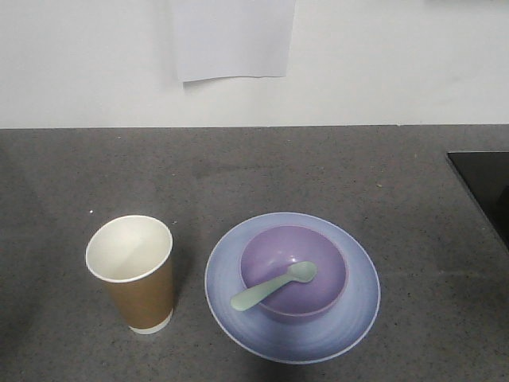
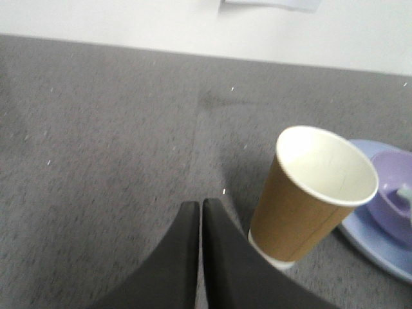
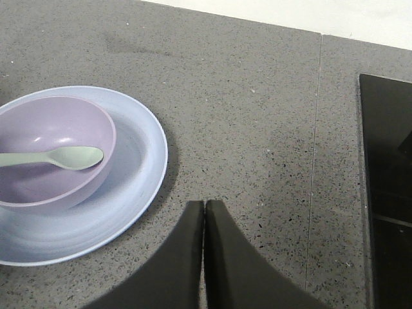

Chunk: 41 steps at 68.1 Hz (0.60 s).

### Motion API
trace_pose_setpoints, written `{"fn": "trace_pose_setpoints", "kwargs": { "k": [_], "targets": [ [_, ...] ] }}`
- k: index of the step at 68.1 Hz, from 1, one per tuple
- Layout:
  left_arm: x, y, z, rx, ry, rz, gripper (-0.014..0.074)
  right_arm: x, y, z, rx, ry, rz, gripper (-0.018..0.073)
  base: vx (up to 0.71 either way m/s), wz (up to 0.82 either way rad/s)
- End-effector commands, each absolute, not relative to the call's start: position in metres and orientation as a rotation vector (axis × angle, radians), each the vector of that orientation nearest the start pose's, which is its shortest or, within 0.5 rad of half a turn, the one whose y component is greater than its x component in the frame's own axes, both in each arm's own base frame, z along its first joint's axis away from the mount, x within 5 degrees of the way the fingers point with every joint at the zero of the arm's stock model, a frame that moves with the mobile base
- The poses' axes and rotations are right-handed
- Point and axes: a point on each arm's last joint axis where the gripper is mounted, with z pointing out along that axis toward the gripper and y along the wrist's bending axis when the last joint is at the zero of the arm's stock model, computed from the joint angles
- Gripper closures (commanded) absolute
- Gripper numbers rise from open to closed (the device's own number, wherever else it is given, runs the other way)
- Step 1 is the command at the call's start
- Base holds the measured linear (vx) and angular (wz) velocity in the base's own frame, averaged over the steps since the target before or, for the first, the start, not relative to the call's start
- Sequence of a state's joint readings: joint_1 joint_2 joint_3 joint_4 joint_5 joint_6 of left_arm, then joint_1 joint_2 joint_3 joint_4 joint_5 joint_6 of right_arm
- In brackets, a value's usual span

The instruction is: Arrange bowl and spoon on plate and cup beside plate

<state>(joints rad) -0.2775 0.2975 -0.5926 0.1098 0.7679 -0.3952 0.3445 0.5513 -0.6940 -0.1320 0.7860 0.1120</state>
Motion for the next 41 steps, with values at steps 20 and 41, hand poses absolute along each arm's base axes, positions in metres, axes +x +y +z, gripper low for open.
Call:
{"fn": "trace_pose_setpoints", "kwargs": {
  "k": [20,41],
  "targets": [
    [0.054,-0.008,0.274,-0.081,1.605,-0.277,0.0603,0.096,0.025,0.347,-0.285,2.024,0.113,0.0570,0.00,0.00],
    [0.049,-0.001,0.230,-0.146,1.483,-0.169,0.0603,0.096,0.025,0.347,-0.285,2.024,0.113,0.0570,0.00,0.00]
  ]
}}
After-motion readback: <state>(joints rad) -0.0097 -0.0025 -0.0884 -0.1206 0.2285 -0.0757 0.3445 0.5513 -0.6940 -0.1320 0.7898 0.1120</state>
